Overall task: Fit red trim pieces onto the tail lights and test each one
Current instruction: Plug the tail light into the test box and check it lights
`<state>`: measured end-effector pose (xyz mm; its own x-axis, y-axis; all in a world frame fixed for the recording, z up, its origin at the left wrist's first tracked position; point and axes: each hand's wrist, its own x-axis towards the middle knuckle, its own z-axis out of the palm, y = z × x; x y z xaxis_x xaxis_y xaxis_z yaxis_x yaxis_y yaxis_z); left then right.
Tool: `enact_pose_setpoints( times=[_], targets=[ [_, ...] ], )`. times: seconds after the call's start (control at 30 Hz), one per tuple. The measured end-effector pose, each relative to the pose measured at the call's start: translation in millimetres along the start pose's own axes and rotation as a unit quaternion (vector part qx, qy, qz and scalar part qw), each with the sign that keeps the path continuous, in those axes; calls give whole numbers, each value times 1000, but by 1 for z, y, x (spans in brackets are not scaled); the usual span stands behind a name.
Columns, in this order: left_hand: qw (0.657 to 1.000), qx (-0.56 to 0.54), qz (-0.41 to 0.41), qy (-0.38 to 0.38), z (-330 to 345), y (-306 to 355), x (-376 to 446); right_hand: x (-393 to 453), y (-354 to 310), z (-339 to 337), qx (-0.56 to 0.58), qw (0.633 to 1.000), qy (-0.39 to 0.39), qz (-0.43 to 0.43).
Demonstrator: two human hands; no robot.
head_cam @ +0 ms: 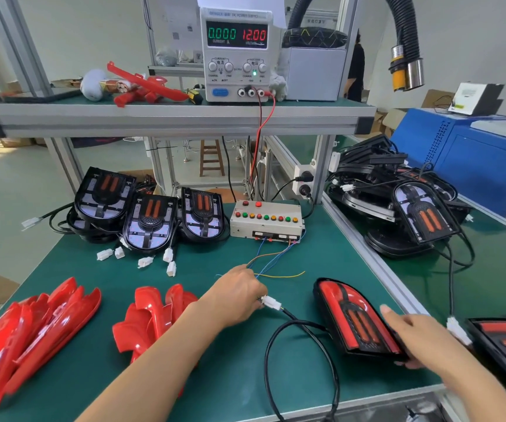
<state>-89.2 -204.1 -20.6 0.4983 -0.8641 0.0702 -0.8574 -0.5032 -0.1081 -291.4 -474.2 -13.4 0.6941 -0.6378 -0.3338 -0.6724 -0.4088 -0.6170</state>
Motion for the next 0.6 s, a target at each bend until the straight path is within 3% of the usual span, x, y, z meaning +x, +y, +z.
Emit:
enact_pose_setpoints(
  times=[0.07,0.27,0.43,0.6],
  targets=[
    [1000,5,-11,-13,2,2,3,0,4,3,99,992,-69,27],
    [999,-2,-45,-28,1,1,7,0,-7,19,179,968,-175,-19],
    [997,-29,-54,-55,-1,-1,10,0,-10,52,266,951,-101,-125],
    [977,-180,-79,-84,-12,-11,15,1,-26,69,362,911,-19,-198]
  ],
)
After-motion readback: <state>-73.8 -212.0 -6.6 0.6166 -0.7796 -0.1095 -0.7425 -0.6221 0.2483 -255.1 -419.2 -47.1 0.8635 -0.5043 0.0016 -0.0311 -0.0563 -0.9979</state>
